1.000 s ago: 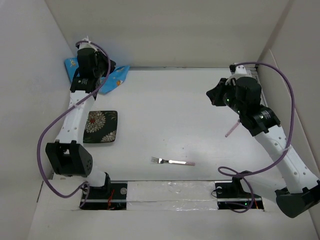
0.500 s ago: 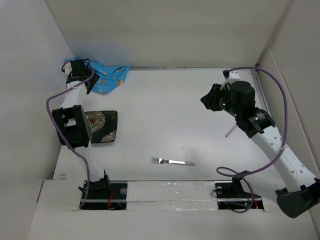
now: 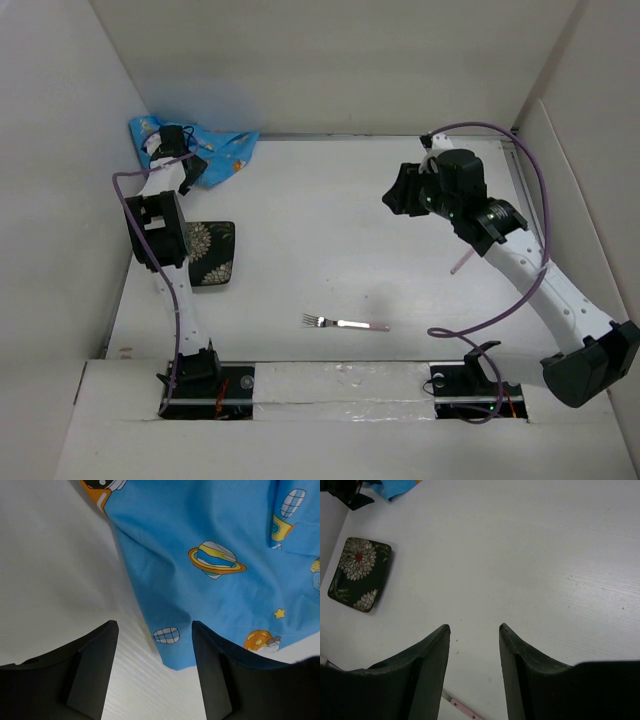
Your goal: Set the dinner table for one person
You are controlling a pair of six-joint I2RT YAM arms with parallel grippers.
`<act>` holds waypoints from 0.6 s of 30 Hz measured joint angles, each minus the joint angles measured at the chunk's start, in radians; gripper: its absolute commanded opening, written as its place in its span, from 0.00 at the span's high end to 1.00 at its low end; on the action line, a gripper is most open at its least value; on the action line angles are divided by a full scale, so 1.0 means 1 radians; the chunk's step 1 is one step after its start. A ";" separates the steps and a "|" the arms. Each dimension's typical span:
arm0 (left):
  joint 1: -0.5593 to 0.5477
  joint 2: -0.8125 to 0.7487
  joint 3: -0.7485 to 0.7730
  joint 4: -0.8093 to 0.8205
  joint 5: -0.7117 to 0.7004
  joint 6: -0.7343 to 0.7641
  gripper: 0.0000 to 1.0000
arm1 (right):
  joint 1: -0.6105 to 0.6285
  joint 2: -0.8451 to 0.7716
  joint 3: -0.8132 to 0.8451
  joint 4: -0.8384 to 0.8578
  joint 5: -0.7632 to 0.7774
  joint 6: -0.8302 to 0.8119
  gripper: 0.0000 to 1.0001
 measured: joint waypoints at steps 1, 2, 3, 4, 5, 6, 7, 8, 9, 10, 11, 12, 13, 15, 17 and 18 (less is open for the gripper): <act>-0.003 0.016 0.013 -0.003 0.000 0.003 0.45 | 0.003 0.008 0.012 -0.001 0.000 0.000 0.50; -0.003 0.032 0.026 -0.004 0.000 0.003 0.47 | 0.010 0.017 0.025 -0.001 0.001 0.000 0.50; -0.005 0.047 0.041 -0.006 0.000 0.005 0.48 | 0.016 0.027 0.037 -0.001 0.002 0.000 0.50; -0.007 0.063 0.056 -0.006 0.000 0.010 0.49 | 0.022 0.036 0.045 -0.002 0.002 0.000 0.50; -0.010 0.076 0.074 -0.009 0.001 0.011 0.55 | 0.029 0.045 0.054 -0.003 0.004 0.000 0.50; -0.012 0.090 0.091 -0.012 0.003 0.013 0.60 | 0.034 0.055 0.062 -0.003 0.006 0.000 0.50; -0.015 0.101 0.105 -0.011 0.004 0.017 0.67 | 0.040 0.064 0.069 -0.006 0.008 0.000 0.50; -0.017 0.108 0.115 -0.010 0.008 0.019 0.90 | 0.046 0.073 0.077 -0.008 0.011 0.000 0.50; -0.018 0.113 0.123 -0.011 0.012 0.020 1.00 | 0.050 0.081 0.083 -0.011 0.015 0.000 0.50; -0.018 0.115 0.128 -0.011 0.018 0.024 1.00 | 0.056 0.089 0.089 -0.014 0.018 0.000 0.50; -0.021 0.116 0.130 -0.012 0.026 0.030 1.00 | 0.059 0.095 0.093 -0.015 0.020 0.000 0.50; -0.026 0.116 0.134 -0.013 0.036 0.033 1.00 | 0.062 0.100 0.097 -0.017 0.022 0.000 0.50; -0.030 0.115 0.140 -0.011 0.043 0.035 1.00 | 0.064 0.105 0.100 -0.017 0.023 0.000 0.50; -0.040 0.109 0.149 -0.002 0.065 0.037 1.00 | 0.068 0.111 0.105 -0.017 0.023 0.000 0.50; -0.061 0.086 0.149 0.003 0.094 0.037 1.00 | 0.068 0.117 0.110 -0.016 0.023 0.001 0.48; -0.077 0.068 0.149 0.004 0.106 0.037 1.00 | 0.068 0.121 0.115 -0.016 0.023 0.001 0.47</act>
